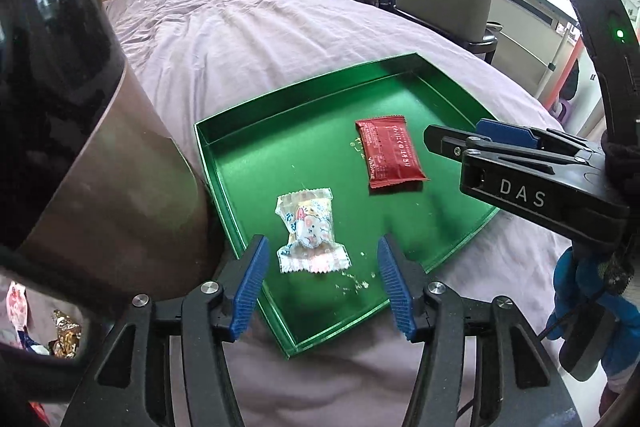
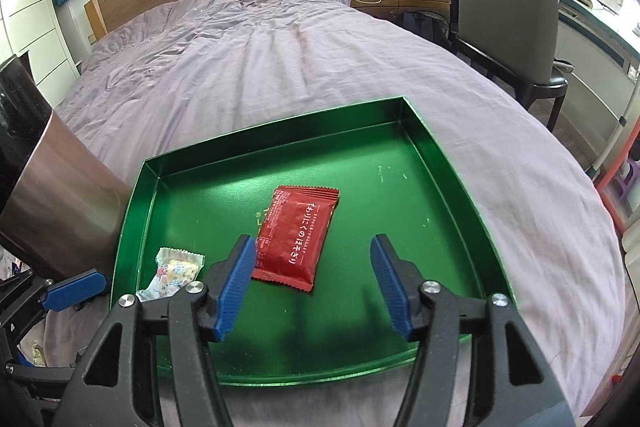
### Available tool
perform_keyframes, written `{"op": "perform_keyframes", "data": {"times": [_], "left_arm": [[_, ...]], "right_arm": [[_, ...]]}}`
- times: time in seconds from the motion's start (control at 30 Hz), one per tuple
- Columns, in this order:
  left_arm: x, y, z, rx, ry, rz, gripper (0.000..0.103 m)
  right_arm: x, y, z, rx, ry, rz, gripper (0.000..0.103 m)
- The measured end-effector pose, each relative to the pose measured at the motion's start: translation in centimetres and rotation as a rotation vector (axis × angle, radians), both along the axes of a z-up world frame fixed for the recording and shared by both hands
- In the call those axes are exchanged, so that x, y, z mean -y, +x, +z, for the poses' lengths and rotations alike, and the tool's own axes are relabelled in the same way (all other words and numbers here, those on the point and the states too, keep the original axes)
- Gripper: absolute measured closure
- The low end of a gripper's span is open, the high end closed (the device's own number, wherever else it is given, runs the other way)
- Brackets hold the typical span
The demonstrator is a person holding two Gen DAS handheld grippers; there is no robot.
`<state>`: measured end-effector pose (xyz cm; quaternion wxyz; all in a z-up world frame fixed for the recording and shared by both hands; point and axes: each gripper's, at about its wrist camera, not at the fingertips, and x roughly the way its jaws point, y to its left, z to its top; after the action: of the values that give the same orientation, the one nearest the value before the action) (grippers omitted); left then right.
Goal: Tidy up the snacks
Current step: 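Withdraw both tools from the tray back toward the remaining snacks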
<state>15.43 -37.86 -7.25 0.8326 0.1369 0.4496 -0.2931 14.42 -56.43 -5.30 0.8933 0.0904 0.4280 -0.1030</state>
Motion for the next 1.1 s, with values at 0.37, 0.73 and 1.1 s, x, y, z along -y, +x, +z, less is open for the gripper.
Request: {"op": "perform_keyframes", "data": {"times": [0.37, 0.73, 1.1], "left_arm": [[-7.1, -6.0, 4.4, 0.045, -0.049, 0.000, 0.050], [-17.1, -11.0, 6.3, 0.063, -0.052, 0.101, 0.050], [-26.3, -14.7, 7.0, 0.077, -0.088, 0.208, 0.050]], "right_arm": [[-5.8, -6.5, 5.7, 0.069, -0.024, 0.039, 0.000], [-13.0, -12.9, 9.4, 0.123, -0.024, 0.094, 0.000], [-20.4, -17.5, 12.0, 0.147, -0.034, 0.151, 0.000]]}}
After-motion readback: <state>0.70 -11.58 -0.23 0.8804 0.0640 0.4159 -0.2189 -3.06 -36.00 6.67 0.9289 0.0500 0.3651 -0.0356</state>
